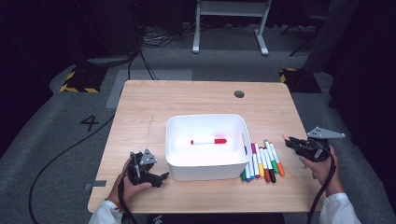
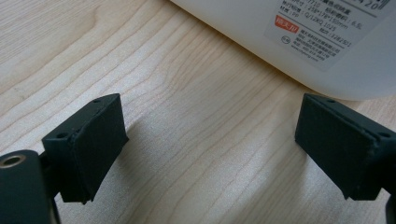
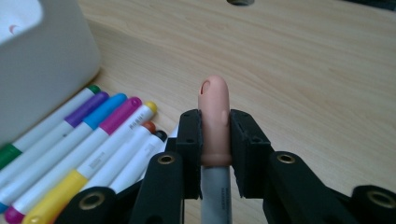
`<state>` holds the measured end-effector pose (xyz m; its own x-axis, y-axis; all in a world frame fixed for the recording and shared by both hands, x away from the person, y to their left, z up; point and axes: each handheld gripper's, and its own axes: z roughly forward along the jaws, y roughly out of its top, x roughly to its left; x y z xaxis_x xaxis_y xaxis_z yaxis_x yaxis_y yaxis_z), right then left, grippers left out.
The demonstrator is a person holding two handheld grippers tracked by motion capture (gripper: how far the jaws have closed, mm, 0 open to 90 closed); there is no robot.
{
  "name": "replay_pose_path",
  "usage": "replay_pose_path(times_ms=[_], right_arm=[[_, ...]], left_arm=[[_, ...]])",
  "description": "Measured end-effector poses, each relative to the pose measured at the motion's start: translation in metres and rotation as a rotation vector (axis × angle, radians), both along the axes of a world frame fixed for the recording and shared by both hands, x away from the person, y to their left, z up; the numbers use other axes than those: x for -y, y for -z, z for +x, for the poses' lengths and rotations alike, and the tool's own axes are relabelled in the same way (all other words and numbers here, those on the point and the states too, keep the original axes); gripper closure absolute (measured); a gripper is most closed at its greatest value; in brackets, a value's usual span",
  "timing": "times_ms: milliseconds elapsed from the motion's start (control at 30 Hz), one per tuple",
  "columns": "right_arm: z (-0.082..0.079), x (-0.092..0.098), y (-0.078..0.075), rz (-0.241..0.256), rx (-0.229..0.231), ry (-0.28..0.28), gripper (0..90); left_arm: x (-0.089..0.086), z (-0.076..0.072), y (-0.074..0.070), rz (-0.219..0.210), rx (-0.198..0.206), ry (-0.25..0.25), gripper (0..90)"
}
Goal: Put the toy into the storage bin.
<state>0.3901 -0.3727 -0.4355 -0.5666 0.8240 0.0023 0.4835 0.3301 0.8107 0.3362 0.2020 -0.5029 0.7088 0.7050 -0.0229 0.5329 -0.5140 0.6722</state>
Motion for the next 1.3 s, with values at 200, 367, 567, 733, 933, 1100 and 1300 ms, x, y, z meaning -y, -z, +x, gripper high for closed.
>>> replay_pose_path(times_ms=[200, 367, 567, 733, 933, 1100, 1300], right_arm=[[-0.008, -0.016, -0.031, 0.007, 0.067, -0.063, 75.1], [-0.011, -0.033, -0.056, 0.007, 0.098, -0.128, 75.1], [-0.013, -0.054, -0.084, -0.002, 0.131, -0.187, 75.1], [-0.011, -0.078, -0.101, -0.033, 0.146, -0.248, 75.0], [-0.009, -0.107, -0.118, -0.032, 0.157, -0.308, 75.1], [-0.007, -0.129, -0.129, -0.042, 0.162, -0.355, 75.0], [-0.005, -0.156, -0.134, -0.065, 0.156, -0.413, 75.0]], left_arm=[[0.0, 0.0, 0.0, 0.0, 0.0, 0.0, 9.0], [0.0, 0.0, 0.0, 0.001, 0.0, 0.0, 9.0], [0.0, 0.0, 0.0, 0.0, 0.0, 0.0, 9.0], [0.0, 0.0, 0.0, 0.001, 0.0, 0.001, 9.0], [0.0, 0.0, 0.0, 0.0, 0.0, 0.0, 9.0], [0.0, 0.0, 0.0, 0.0, 0.0, 0.0, 9.0], [0.0, 0.0, 0.0, 0.0, 0.0, 0.0, 9.0]])
